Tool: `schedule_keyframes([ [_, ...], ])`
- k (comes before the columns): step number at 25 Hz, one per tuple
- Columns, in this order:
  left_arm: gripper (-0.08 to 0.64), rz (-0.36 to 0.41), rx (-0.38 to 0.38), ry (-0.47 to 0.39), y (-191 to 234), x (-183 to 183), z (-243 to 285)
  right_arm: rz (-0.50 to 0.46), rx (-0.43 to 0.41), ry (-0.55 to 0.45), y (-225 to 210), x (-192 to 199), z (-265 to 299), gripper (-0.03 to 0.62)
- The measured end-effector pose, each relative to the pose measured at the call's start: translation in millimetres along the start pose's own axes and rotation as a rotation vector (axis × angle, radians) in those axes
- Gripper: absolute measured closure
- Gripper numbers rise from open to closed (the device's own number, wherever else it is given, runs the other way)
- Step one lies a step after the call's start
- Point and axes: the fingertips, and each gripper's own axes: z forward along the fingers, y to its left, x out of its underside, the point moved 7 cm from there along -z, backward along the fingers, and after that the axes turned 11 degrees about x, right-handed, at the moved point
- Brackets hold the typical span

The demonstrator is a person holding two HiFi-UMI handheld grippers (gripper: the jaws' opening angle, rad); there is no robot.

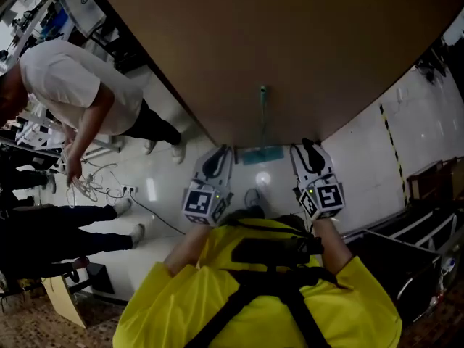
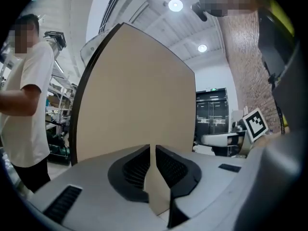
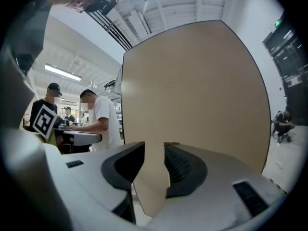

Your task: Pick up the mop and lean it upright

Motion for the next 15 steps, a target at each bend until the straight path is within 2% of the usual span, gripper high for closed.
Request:
schedule_keyframes([
  [3,0.528,-0.016,-0.003,0.023,24.3,2.9,16.3,-0.009,0.065,0.034,-4.2,20.8,55.3,0.459],
  [4,0.528,-0.024,-0.009,0.028,31.3,4.4,22.1,-0.010,0.083,0.050,-6.8,33.0,77.4,0.437],
  [5,0.528,-0.034,-0.016,0.035,38.3,6.8,28.4,-0.012,0.094,0.070,-8.8,45.6,101.2,0.380],
  [10,0.528,-0.073,-0.042,0.041,55.3,12.1,58.4,-0.056,0.113,0.124,-6.9,85.4,200.3,0.376],
  [15,0.528,-0.080,-0.070,0.042,78.8,20.2,66.4,-0.069,0.146,0.171,0.3,111.5,257.9,0.376],
])
